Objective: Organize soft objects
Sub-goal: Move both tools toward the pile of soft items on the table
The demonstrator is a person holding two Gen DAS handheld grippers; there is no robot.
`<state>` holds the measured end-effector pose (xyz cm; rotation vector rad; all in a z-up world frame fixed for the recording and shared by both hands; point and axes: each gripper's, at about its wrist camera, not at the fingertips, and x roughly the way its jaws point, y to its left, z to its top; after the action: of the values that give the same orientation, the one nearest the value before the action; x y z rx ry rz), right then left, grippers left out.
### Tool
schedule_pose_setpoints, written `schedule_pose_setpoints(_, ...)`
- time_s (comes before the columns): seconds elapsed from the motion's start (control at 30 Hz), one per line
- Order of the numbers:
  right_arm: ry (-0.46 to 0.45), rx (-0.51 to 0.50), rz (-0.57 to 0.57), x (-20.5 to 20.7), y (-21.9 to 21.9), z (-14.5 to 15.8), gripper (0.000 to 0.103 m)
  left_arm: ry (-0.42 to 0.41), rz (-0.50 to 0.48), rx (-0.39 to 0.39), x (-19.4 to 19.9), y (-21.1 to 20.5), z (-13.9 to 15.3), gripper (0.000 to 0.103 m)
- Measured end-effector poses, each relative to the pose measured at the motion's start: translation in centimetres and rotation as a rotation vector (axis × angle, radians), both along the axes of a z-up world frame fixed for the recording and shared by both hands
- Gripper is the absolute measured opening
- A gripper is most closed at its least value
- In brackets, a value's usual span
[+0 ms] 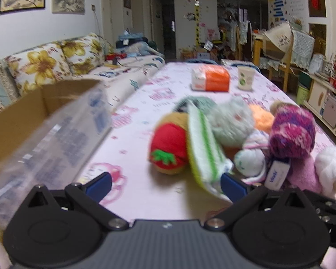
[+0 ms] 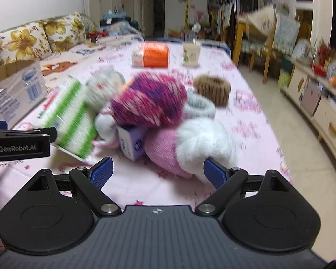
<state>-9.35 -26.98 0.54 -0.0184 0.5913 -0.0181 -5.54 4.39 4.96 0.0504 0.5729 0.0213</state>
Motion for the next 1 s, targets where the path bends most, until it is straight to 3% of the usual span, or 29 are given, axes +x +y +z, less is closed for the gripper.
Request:
schedule_pose_setpoints(0.47, -0.17, -0.007, 0.12, -1.6, 2.5, 1.2, 0.103, -0.087, 0.145, -0.049, -4.7, 7.0, 4.2, 0.102)
schedule_pose_setpoints(1.0, -0.261, -0.036, 0.211, -3.6, 3.3, 1.7, 0.103, -0.158, 0.134, -0.032, -7.5, 7.5, 6.0, 0.103)
